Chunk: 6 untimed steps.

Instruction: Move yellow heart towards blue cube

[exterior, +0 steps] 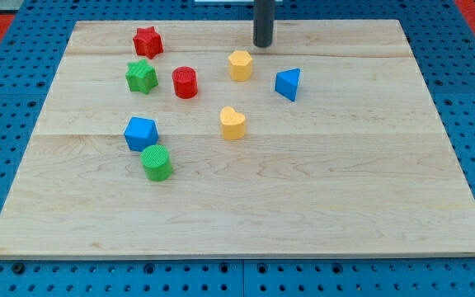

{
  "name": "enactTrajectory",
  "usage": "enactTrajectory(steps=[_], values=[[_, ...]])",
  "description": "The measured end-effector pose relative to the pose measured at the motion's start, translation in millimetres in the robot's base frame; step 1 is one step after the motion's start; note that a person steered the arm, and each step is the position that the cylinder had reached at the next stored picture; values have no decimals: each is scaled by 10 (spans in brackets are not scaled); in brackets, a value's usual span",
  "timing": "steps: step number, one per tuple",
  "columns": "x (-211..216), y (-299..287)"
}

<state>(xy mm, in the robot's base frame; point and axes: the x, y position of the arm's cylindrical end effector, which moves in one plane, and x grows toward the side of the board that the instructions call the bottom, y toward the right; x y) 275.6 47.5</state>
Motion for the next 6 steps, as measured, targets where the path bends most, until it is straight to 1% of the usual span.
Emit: enactTrajectory(steps=[1,2,3,5,6], values=[[288,162],[716,658],[1267,1046],[1451,986],[1606,704]])
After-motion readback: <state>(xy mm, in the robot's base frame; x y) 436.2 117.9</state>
